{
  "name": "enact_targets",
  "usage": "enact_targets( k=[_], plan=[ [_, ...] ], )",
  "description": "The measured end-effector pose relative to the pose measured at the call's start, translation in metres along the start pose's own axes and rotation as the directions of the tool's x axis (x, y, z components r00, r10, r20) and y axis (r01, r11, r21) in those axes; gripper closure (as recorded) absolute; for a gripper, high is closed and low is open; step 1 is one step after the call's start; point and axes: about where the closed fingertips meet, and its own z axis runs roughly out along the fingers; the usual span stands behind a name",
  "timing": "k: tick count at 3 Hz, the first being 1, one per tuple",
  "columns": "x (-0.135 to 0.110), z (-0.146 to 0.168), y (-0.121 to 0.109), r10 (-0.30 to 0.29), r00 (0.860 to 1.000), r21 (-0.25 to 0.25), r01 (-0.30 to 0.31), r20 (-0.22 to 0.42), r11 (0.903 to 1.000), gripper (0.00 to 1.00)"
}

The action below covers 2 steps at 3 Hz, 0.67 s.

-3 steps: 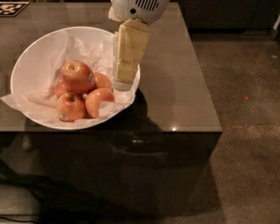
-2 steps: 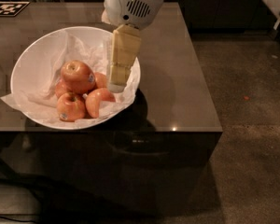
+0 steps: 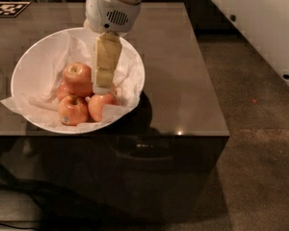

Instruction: Pick apple from white bowl

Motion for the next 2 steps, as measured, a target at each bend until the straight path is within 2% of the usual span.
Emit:
enact_targets(
  k=[2],
  plan=[
    [-0.006,0.037,-0.006,0.000,0.998,-0.063,0.004,0.055,0.9980,0.00]
  ],
)
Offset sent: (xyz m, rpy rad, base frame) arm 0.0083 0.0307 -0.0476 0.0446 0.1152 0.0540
